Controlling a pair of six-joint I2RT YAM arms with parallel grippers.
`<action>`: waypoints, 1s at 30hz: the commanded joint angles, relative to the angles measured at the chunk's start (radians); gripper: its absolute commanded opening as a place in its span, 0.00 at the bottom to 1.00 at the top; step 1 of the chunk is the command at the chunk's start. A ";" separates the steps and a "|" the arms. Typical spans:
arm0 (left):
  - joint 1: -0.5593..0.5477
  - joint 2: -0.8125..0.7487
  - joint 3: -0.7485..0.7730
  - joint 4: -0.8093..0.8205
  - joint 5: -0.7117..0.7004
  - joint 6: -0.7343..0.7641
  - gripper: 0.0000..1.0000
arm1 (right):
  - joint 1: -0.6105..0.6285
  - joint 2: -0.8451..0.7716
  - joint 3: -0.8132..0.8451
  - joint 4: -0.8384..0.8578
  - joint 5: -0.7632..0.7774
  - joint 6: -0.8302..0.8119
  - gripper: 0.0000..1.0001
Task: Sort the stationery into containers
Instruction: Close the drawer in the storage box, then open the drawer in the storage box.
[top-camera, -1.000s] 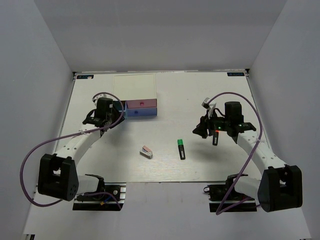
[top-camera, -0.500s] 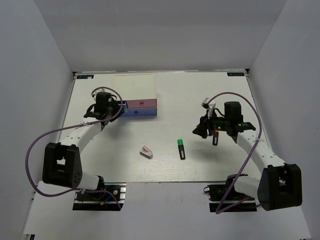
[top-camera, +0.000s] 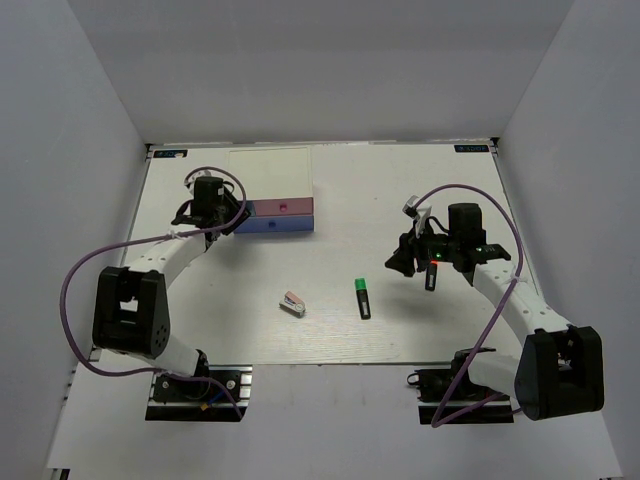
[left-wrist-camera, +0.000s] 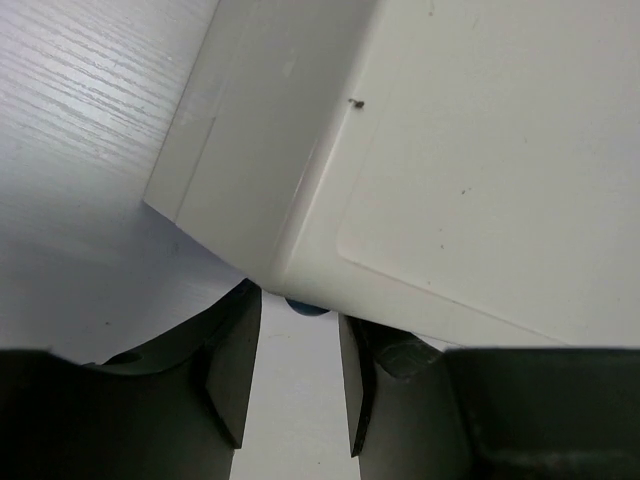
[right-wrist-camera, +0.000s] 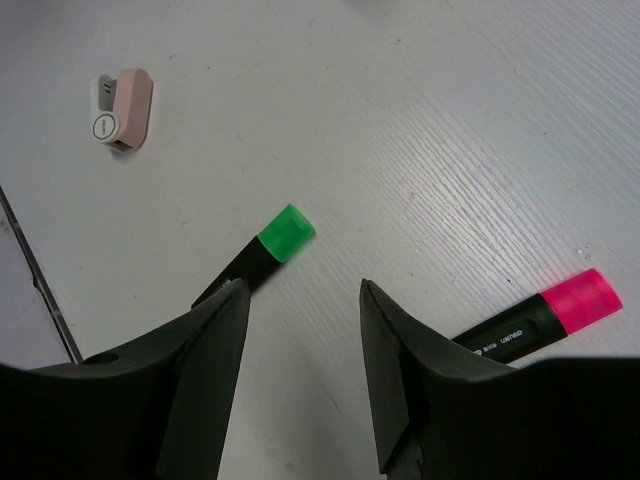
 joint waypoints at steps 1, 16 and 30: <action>0.007 -0.008 0.037 0.038 0.000 -0.008 0.47 | 0.002 0.003 0.032 0.008 -0.001 -0.019 0.54; -0.034 -0.138 -0.196 0.257 0.288 0.087 0.37 | 0.005 0.034 0.018 0.040 -0.033 -0.013 0.43; -0.082 0.098 -0.150 0.681 0.466 -0.031 0.53 | -0.001 0.044 0.027 0.081 -0.044 -0.011 0.26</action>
